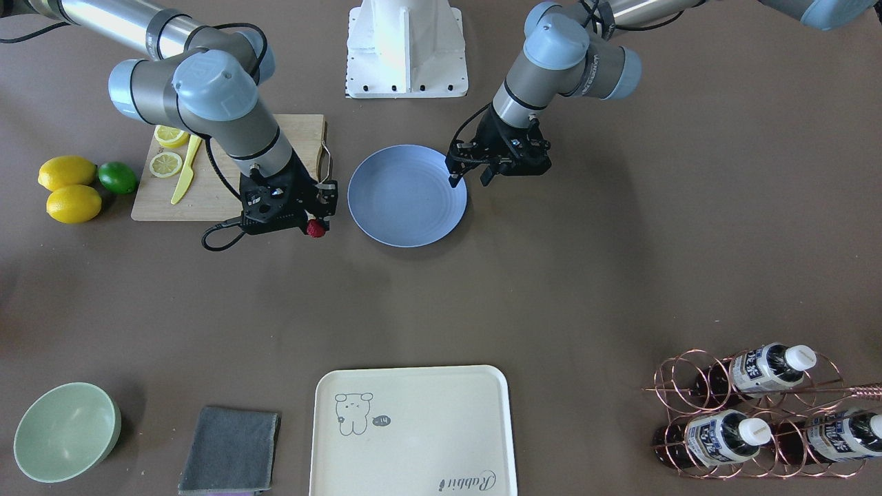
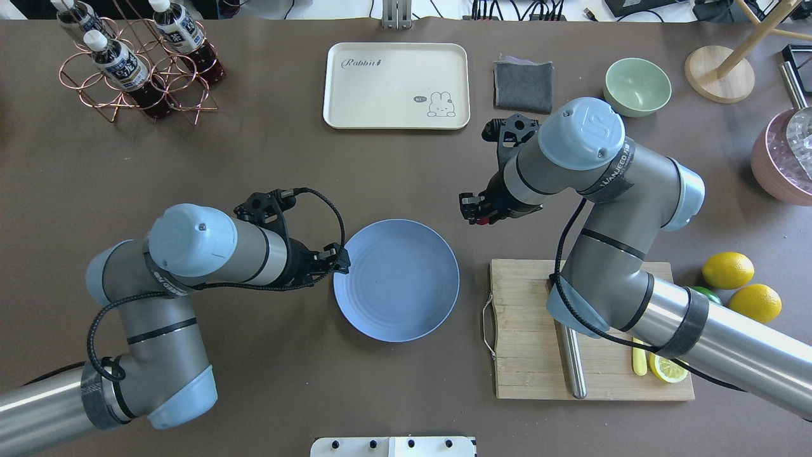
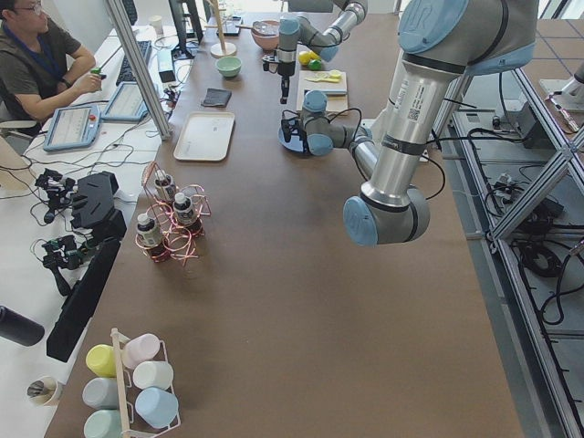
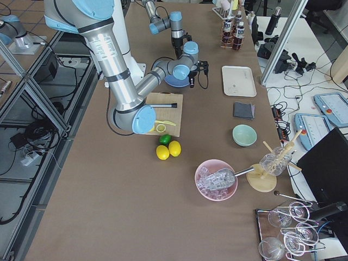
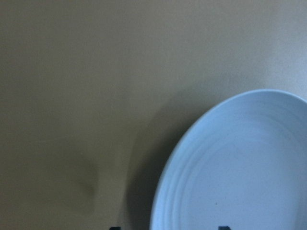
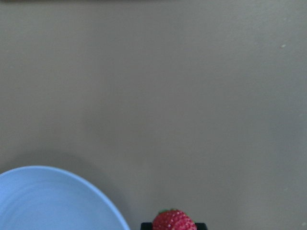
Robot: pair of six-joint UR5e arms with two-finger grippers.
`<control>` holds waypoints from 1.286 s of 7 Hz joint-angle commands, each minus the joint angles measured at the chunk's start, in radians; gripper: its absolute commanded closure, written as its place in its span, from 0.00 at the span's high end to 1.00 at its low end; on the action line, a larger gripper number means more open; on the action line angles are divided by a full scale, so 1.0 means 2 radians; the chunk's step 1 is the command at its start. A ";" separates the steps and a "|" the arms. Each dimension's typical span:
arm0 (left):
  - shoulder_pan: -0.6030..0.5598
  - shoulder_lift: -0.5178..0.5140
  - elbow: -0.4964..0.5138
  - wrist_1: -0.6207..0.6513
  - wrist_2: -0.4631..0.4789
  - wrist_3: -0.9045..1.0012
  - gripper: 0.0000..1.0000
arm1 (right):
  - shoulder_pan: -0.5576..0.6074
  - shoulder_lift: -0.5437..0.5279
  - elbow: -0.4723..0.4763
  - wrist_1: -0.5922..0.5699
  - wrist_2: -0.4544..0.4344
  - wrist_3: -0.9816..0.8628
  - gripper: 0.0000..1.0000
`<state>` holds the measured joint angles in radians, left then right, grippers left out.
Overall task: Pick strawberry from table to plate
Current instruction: 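Release the strawberry onto the blue plate with the right gripper while the left arm withdraws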
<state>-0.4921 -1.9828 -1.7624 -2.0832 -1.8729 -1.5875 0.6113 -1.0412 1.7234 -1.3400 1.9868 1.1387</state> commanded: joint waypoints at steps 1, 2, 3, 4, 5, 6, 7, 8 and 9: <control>-0.064 0.042 -0.005 0.000 -0.056 0.092 0.73 | -0.079 0.038 0.001 -0.016 -0.063 0.057 0.00; -0.087 0.060 -0.005 0.000 -0.064 0.137 0.73 | -0.103 0.051 -0.015 -0.016 -0.090 0.067 0.00; -0.115 0.069 -0.003 0.001 -0.090 0.164 0.73 | -0.115 0.075 -0.056 -0.012 -0.106 0.074 0.00; -0.128 0.075 -0.002 0.000 -0.101 0.167 0.73 | -0.118 0.091 -0.078 -0.007 -0.110 0.074 0.00; -0.128 0.075 -0.003 0.000 -0.101 0.167 0.74 | -0.118 0.090 -0.079 -0.008 -0.110 0.074 0.00; -0.128 0.075 -0.004 0.000 -0.101 0.166 0.74 | -0.117 0.090 -0.079 -0.007 -0.109 0.074 0.00; -0.128 0.074 -0.004 0.000 -0.101 0.166 0.74 | -0.115 0.087 -0.078 -0.007 -0.107 0.074 0.30; -0.127 0.073 -0.003 0.000 -0.100 0.166 0.74 | -0.115 0.087 -0.075 -0.007 -0.107 0.076 0.99; -0.127 0.073 -0.002 0.000 -0.100 0.166 0.74 | -0.115 0.086 -0.075 -0.008 -0.106 0.078 1.00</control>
<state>-0.7475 -1.8355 -1.7688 -2.0831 -2.0730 -1.2558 0.3799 -0.8673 1.5718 -1.3546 1.7732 1.2909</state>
